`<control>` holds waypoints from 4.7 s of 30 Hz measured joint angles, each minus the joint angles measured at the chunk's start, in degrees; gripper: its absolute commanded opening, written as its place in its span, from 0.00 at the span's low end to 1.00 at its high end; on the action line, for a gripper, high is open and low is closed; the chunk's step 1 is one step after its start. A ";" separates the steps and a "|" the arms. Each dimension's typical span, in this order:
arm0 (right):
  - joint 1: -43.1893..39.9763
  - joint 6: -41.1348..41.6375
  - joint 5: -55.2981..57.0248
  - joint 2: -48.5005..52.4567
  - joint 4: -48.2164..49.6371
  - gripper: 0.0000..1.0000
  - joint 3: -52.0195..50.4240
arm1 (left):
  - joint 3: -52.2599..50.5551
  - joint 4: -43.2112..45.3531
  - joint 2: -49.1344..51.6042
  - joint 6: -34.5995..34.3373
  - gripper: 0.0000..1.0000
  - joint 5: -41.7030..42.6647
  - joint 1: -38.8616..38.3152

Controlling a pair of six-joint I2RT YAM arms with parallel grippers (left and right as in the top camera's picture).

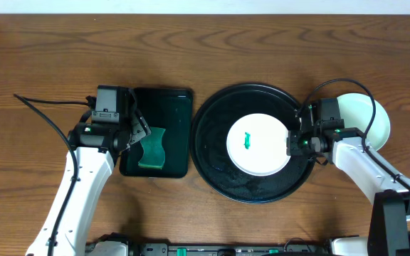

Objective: Clean dirty plates on tray and stack at the side

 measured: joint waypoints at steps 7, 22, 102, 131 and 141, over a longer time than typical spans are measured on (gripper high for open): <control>0.00 0.00 0.00 0.00 0.00 0.01 -0.02 | 0.00 0.00 0.00 0.00 0.81 0.00 0.00; 0.00 0.00 0.00 0.00 0.26 0.01 -0.11 | 0.00 0.00 0.00 0.00 0.80 0.00 0.00; 0.00 0.00 0.02 0.00 0.39 0.02 -0.13 | 5.49 -4.24 22.53 11.87 0.55 8.72 -4.55; 0.00 0.00 0.04 0.00 0.42 0.02 -0.13 | 5.16 -2.25 24.79 12.46 0.55 8.09 -3.89; 0.00 0.00 0.04 0.00 0.42 0.02 -0.13 | 2.51 0.68 24.79 12.46 0.55 8.11 -3.89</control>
